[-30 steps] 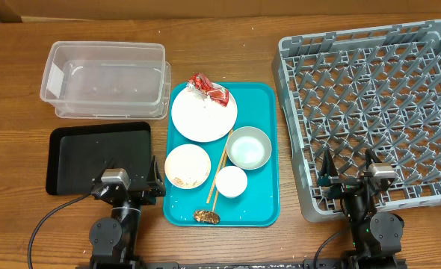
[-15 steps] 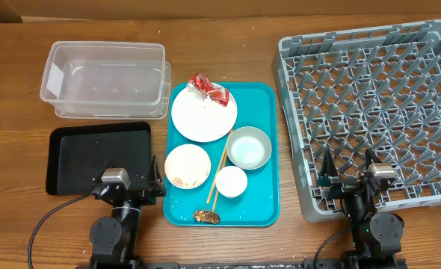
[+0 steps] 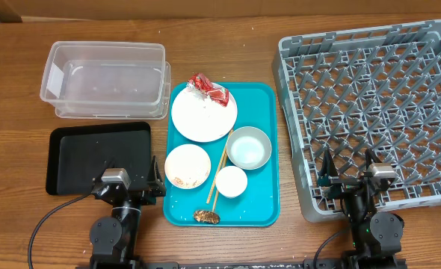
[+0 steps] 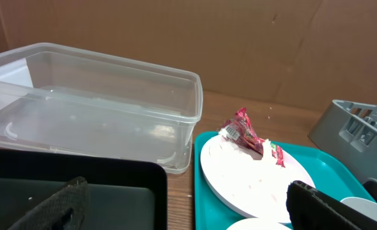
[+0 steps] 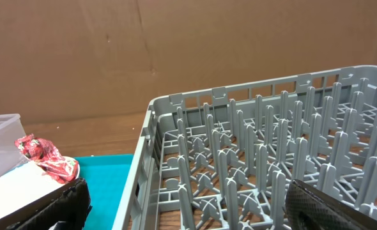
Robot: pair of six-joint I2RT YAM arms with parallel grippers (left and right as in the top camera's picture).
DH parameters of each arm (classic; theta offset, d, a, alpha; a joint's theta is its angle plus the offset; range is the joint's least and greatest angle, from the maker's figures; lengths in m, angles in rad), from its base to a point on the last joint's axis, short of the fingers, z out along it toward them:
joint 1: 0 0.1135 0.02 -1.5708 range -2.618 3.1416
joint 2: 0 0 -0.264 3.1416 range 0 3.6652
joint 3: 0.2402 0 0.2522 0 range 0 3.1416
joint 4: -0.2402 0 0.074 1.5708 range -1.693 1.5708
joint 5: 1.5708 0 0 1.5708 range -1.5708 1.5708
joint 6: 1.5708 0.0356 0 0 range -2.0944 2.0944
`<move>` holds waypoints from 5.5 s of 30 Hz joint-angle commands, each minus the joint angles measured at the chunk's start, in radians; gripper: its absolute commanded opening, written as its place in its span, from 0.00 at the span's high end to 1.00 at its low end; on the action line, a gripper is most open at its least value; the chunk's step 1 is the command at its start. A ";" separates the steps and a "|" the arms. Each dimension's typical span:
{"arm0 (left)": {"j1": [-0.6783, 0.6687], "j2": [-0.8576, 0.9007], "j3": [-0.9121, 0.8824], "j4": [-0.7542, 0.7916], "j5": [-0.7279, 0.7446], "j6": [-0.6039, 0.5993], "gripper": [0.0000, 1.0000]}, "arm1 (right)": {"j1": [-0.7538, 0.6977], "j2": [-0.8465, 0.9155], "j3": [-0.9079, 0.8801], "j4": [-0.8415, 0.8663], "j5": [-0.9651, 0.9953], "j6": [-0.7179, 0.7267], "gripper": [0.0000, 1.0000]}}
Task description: Sort waste into correct bins and load items into the dishwasher
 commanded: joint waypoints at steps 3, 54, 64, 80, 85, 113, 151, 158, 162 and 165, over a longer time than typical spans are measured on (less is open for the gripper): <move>0.002 0.004 -0.003 0.000 0.008 0.026 0.00 | 0.006 0.001 -0.010 0.006 -0.006 0.001 0.00; 0.001 0.004 -0.002 0.000 0.043 0.026 0.00 | 0.006 0.001 -0.010 0.006 -0.024 0.055 0.00; 0.001 0.034 0.146 -0.193 0.056 0.026 0.00 | 0.006 0.043 0.090 -0.048 -0.016 0.084 0.00; 0.001 0.625 0.725 -0.563 0.126 0.071 0.00 | 0.006 0.559 0.684 -0.526 -0.071 0.083 0.00; 0.001 0.811 0.976 -0.858 0.119 0.071 0.00 | 0.006 0.729 0.882 -0.737 -0.096 0.083 0.00; -0.182 1.450 1.275 -0.705 0.105 0.072 0.08 | 0.006 0.824 0.950 -0.791 -0.127 0.083 0.00; -0.276 1.898 1.286 -0.169 -0.048 -0.257 0.28 | 0.006 0.887 0.950 -0.806 -0.127 0.083 0.00; -0.276 1.949 1.286 -0.121 -0.048 -0.263 0.31 | 0.006 0.887 0.950 -0.806 -0.127 0.083 0.00; -0.276 1.961 1.286 -0.093 -0.048 -0.263 0.44 | 0.006 0.887 0.950 -0.806 -0.127 0.083 0.00; -0.276 1.961 1.286 -0.070 -0.048 -0.263 0.53 | 0.006 0.887 0.950 -0.806 -0.126 0.083 0.00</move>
